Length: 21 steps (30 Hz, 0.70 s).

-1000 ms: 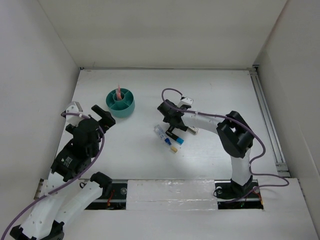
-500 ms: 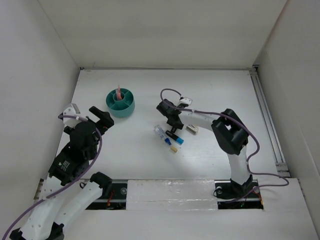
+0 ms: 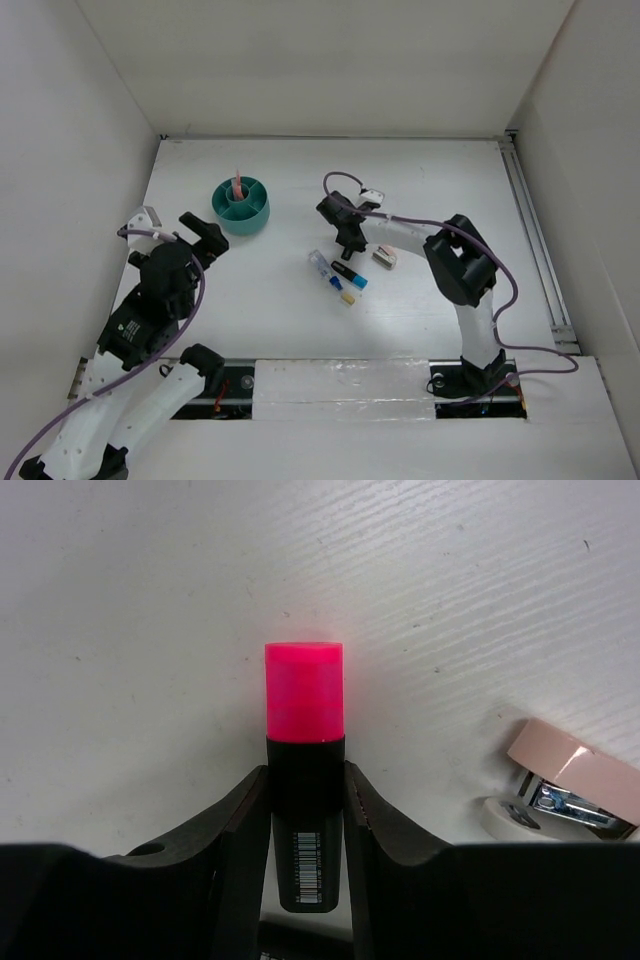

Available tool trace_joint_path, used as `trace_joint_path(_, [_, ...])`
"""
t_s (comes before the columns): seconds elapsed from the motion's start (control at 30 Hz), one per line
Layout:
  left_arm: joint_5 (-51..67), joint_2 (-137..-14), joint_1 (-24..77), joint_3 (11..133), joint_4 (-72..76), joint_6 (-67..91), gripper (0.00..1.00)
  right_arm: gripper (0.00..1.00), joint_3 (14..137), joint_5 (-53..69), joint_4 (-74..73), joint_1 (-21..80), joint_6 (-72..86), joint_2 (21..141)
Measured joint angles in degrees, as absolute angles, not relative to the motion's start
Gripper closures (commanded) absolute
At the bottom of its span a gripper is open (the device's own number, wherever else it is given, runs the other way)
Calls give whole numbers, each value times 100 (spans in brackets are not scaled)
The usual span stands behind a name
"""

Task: Sort the stationery into containers
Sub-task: Pick up the stationery from the center of the board.

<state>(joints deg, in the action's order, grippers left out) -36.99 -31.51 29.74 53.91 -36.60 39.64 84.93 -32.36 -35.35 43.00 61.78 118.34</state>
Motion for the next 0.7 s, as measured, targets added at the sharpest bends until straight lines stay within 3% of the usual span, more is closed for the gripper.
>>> trace_joint_path(0.33, [-2502,-3424,2971,5196,-3059,3295,0,100,8672,-2998,-3116,4318,5428,11314])
trace_joint_path(0.7, [-1800,-3704,2971,5135,-2823,3048,0,100,7496,-1778,-338,5468,3275,9620])
